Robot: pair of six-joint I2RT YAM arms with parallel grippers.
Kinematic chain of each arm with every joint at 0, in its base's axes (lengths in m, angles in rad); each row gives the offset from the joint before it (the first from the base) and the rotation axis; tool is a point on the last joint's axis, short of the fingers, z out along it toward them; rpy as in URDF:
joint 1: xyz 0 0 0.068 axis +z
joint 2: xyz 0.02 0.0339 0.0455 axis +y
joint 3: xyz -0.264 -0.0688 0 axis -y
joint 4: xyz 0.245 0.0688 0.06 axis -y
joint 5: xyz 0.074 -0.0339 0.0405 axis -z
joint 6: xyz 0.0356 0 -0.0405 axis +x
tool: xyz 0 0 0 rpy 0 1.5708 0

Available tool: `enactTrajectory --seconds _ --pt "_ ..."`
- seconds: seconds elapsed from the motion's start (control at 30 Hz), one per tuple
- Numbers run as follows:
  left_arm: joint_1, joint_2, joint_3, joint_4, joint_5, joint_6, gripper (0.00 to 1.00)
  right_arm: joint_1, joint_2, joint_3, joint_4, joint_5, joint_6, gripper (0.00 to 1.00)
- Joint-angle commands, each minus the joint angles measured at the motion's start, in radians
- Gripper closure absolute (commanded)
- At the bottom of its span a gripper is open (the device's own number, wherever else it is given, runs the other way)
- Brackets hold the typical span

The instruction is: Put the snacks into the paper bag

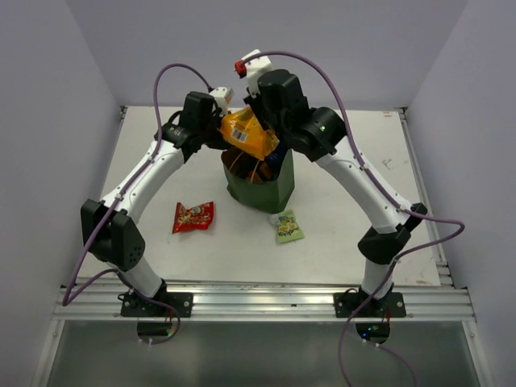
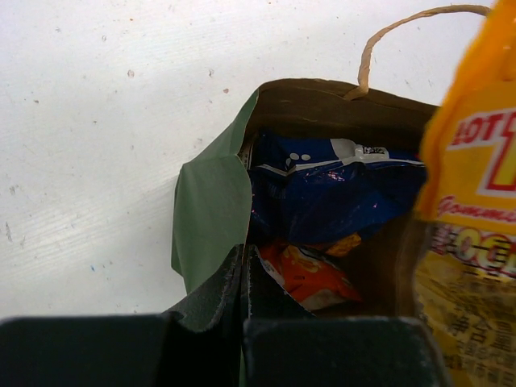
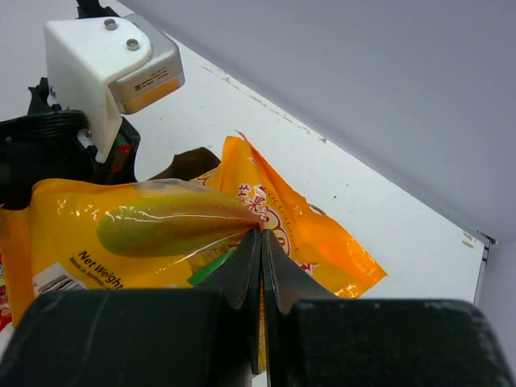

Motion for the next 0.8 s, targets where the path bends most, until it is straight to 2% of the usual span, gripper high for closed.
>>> enactTrajectory --seconds 0.0,0.37,0.6,0.77 --pt "-0.003 0.002 0.014 -0.007 0.021 0.009 1.0 -0.026 0.021 0.046 0.112 -0.012 0.011 1.0" --pt "-0.004 0.007 0.023 -0.004 0.021 0.009 1.0 -0.018 -0.031 -0.201 0.072 -0.136 0.164 1.0" --pt "-0.004 0.02 0.045 -0.007 0.043 -0.001 1.0 -0.015 -0.018 -0.313 0.06 -0.122 0.157 1.0" --pt "-0.006 0.013 0.05 -0.011 0.057 -0.005 1.0 -0.016 0.108 -0.227 0.014 -0.056 0.157 1.0"
